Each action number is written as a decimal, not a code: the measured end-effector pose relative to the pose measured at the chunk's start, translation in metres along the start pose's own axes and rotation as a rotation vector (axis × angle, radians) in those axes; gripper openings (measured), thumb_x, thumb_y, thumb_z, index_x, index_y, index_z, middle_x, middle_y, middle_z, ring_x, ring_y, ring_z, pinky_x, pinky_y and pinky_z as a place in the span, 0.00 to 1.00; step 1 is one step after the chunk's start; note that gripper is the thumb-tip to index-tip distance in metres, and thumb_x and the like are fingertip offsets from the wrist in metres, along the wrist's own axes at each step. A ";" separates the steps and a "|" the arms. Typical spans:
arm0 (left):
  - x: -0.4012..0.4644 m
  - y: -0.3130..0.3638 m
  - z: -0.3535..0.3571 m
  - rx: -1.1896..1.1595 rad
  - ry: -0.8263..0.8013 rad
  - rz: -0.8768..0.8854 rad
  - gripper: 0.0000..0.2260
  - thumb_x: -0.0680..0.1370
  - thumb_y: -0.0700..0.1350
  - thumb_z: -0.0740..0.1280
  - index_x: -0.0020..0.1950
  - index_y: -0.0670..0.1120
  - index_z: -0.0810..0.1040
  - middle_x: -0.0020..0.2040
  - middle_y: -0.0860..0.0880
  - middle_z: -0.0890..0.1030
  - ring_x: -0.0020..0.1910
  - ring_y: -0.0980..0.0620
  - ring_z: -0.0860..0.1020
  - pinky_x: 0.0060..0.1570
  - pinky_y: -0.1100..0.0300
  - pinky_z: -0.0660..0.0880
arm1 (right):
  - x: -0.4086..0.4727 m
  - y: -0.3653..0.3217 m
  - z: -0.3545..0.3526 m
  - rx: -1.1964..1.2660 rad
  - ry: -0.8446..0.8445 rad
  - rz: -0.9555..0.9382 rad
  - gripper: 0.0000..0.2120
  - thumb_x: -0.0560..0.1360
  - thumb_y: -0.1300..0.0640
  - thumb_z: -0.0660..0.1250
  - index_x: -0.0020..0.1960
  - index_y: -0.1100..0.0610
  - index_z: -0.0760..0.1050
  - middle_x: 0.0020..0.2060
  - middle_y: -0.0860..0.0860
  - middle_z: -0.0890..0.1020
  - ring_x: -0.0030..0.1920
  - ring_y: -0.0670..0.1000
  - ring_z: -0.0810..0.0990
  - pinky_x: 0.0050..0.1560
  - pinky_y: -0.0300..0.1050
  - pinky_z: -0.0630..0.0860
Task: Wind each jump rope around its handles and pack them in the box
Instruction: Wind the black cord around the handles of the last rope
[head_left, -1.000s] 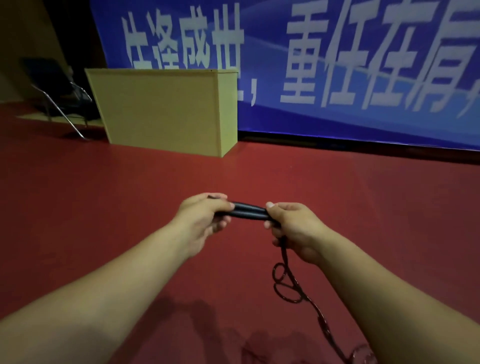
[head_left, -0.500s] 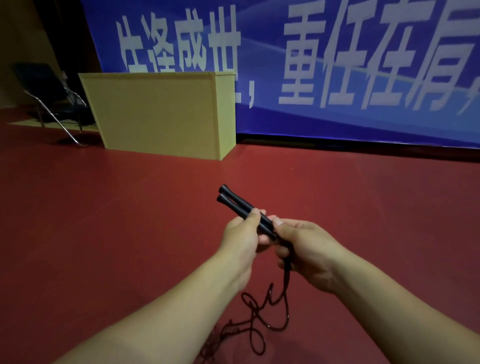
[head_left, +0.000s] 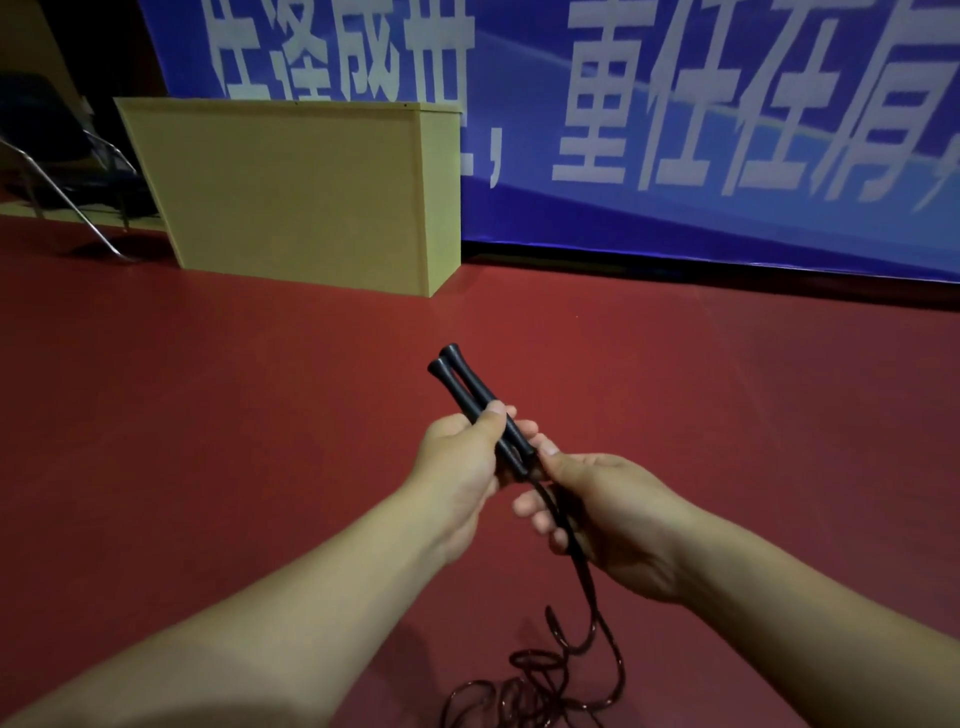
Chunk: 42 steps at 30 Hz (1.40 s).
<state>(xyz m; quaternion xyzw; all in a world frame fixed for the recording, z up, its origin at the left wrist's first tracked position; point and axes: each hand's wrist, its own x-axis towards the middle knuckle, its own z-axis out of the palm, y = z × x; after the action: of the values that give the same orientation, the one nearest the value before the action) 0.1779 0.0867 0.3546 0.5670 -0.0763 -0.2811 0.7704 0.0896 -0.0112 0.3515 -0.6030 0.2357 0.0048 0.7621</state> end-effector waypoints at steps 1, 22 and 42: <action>0.003 -0.001 0.000 0.032 0.004 0.010 0.08 0.83 0.45 0.61 0.50 0.42 0.76 0.43 0.46 0.83 0.39 0.50 0.83 0.45 0.54 0.80 | 0.002 -0.001 0.000 0.000 0.003 0.013 0.19 0.83 0.47 0.55 0.60 0.60 0.76 0.33 0.54 0.80 0.29 0.47 0.74 0.30 0.38 0.68; 0.010 0.000 -0.024 0.634 -0.168 0.133 0.06 0.82 0.41 0.62 0.46 0.42 0.74 0.33 0.47 0.77 0.29 0.49 0.80 0.33 0.57 0.76 | -0.018 -0.010 -0.060 0.066 0.184 -0.068 0.08 0.79 0.57 0.64 0.41 0.57 0.71 0.26 0.47 0.61 0.25 0.48 0.62 0.42 0.47 0.73; -0.042 -0.006 0.004 0.881 -0.650 0.038 0.11 0.84 0.52 0.56 0.46 0.48 0.69 0.33 0.52 0.75 0.33 0.51 0.76 0.39 0.57 0.73 | -0.059 -0.040 -0.028 -0.720 0.375 -0.325 0.29 0.75 0.31 0.55 0.41 0.56 0.77 0.26 0.46 0.70 0.22 0.44 0.64 0.26 0.39 0.61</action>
<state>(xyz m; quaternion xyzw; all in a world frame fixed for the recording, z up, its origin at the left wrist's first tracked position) 0.1393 0.1034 0.3587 0.7186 -0.4312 -0.3691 0.4019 0.0393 -0.0313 0.4051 -0.8499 0.2556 -0.1430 0.4380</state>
